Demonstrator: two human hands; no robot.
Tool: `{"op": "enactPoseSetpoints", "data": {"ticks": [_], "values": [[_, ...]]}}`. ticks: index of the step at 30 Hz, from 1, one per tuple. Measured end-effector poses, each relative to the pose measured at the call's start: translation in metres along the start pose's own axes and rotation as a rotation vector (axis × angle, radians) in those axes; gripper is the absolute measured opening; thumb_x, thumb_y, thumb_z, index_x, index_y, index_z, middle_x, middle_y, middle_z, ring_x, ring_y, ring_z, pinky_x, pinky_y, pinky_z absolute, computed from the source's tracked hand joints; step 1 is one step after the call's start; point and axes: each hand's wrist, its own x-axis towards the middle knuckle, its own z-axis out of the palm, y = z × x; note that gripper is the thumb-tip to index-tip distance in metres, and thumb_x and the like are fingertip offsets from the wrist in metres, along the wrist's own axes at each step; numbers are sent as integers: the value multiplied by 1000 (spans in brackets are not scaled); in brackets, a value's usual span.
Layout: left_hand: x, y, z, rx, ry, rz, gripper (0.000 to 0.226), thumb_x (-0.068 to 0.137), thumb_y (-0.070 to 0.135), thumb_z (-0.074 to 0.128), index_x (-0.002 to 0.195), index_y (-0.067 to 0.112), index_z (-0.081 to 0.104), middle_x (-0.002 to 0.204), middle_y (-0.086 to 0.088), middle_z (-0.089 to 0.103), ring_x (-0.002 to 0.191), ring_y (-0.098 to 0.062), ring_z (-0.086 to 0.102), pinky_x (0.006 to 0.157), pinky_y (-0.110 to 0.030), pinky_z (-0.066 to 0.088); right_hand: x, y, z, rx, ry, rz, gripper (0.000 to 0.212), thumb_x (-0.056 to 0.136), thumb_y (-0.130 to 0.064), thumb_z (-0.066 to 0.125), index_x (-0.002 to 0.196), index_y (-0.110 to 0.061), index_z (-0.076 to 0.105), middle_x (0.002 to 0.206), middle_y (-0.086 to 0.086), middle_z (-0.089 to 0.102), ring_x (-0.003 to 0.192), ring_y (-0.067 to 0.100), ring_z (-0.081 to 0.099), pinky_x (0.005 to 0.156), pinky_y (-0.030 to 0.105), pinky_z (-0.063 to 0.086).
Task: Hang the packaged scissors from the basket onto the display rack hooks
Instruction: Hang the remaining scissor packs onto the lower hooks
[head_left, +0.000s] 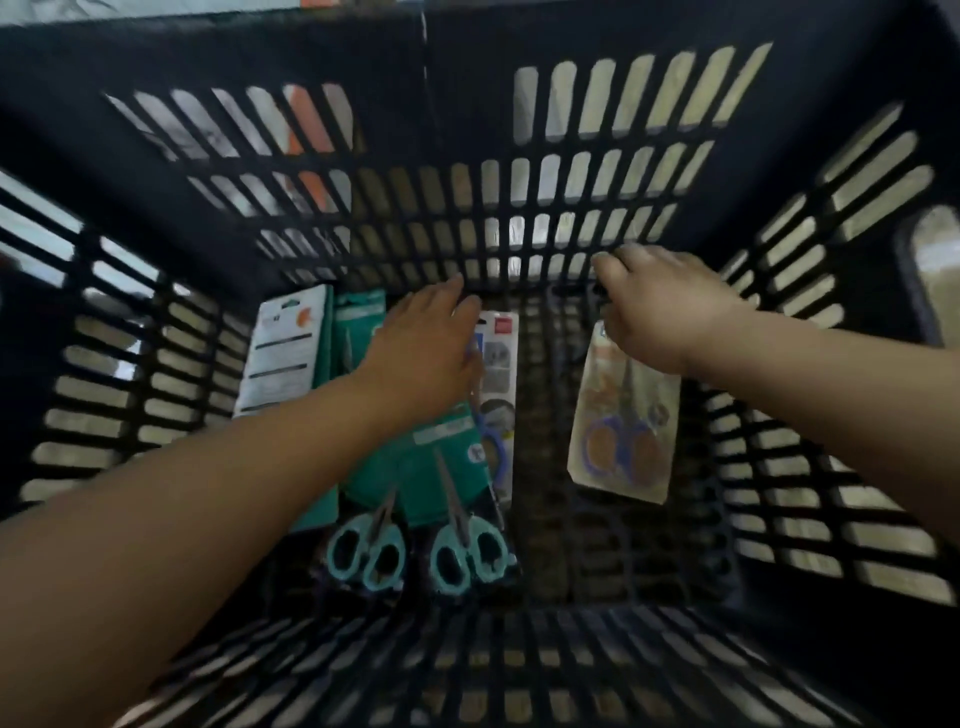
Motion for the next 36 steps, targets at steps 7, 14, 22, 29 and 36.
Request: {"op": "enactPoseSetpoints", "data": {"ticks": [7, 14, 22, 29, 36], "values": [[18, -9, 13, -25, -5, 3, 53, 97, 36, 44, 141, 9, 31, 148, -11, 28, 134, -26, 29, 108, -39, 30, 22, -13, 9, -16, -74, -19, 43, 95, -32, 43, 134, -14, 36, 130, 11, 43, 120, 30, 44, 94, 41, 39], [-9, -15, 32, -102, -182, -72, 58, 96, 43, 44, 144, 13, 29, 138, -10, 37, 123, -27, 37, 96, -35, 36, -7, -11, 34, 10, -321, 20, 47, 96, -38, 44, 137, -18, 31, 137, 9, 37, 126, 31, 39, 91, 40, 39], [-30, -30, 42, -65, -226, -161, 64, 82, 57, 59, 126, 13, 46, 128, -9, 44, 118, -26, 37, 96, -39, 40, -4, 0, 45, 38, -451, 181, 94, 76, -64, 61, 147, -20, 17, 144, 12, 31, 130, 33, 36, 97, 42, 39], [-21, -24, 45, -89, -248, -144, 54, 78, 56, 65, 118, 23, 51, 124, -3, 49, 117, -24, 37, 94, -35, 33, 2, -4, 48, 131, -403, 210, 93, 71, -56, 72, 140, -15, 25, 140, 14, 29, 129, 33, 35, 99, 44, 41], [-14, -15, 46, -323, -122, -103, 32, 81, 36, 70, 100, 22, 49, 99, 4, 43, 105, -21, 44, 89, -36, 35, 2, -3, 47, 213, -357, 254, 100, 65, -49, 80, 141, -19, 23, 142, 14, 27, 131, 34, 29, 102, 46, 38]]}}
